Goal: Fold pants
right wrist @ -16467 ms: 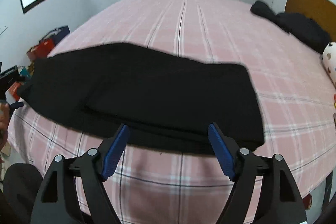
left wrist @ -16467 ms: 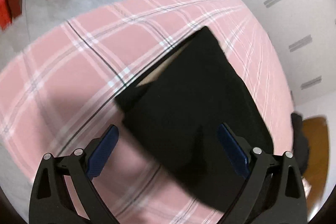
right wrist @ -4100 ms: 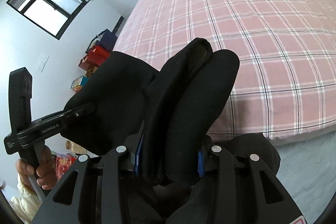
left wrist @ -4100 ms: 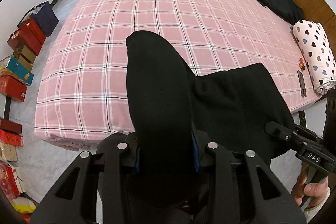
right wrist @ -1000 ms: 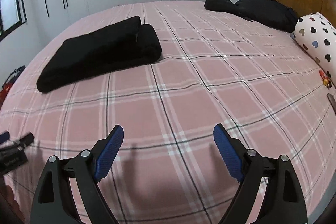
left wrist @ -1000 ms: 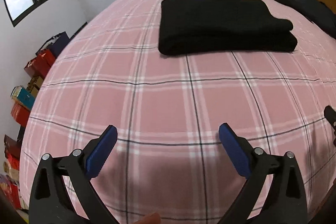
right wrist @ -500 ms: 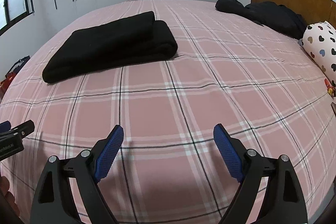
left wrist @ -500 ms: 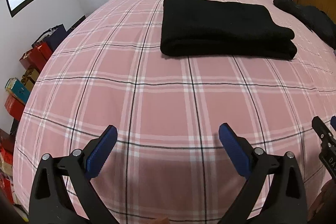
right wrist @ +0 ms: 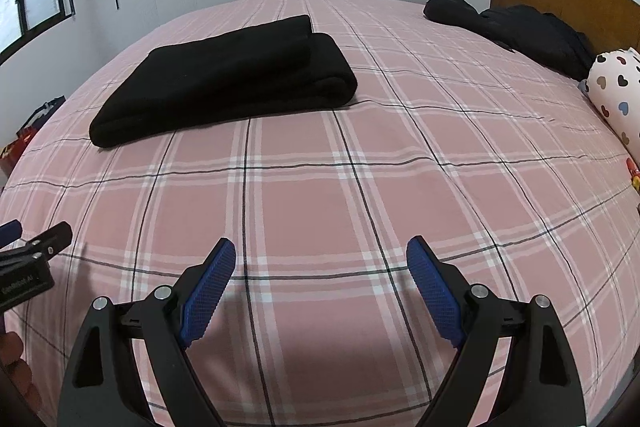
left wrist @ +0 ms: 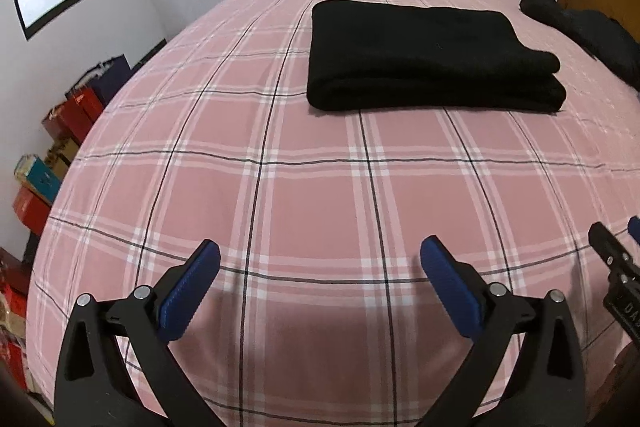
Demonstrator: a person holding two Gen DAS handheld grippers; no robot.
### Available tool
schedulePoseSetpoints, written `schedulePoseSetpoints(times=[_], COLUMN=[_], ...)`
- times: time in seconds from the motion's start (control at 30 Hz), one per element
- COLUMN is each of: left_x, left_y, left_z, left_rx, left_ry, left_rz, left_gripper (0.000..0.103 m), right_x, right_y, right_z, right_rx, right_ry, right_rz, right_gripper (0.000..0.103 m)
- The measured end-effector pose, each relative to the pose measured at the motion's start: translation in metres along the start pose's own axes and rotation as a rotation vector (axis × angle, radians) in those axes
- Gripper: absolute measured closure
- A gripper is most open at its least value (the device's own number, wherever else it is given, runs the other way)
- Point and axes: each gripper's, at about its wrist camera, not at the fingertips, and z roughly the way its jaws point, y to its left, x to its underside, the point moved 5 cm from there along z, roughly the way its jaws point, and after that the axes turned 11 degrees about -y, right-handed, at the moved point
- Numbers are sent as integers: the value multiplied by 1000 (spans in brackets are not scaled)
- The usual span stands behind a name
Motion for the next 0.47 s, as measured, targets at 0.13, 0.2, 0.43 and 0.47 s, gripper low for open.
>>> schedulePoseSetpoints(times=[0.13,0.2,0.43,0.47], left_x=[1,1,2,2], left_y=[0,-1,-4,-4], left_z=[-1,0,1,1], left_rx=[12,14,8,9], left_ry=[-6,-2,11,13], left_rz=[-3,6,21,21], left_gripper=[5,5,5,5], right_x=[1,1,1,1], right_y=[1,0,-1,-1], right_z=[0,0,0,0], right_rx=[0,-1,1,0], right_ry=[5,4,4,5], right_rz=[5,8,9,10], right_gripper=[18,18,18,18])
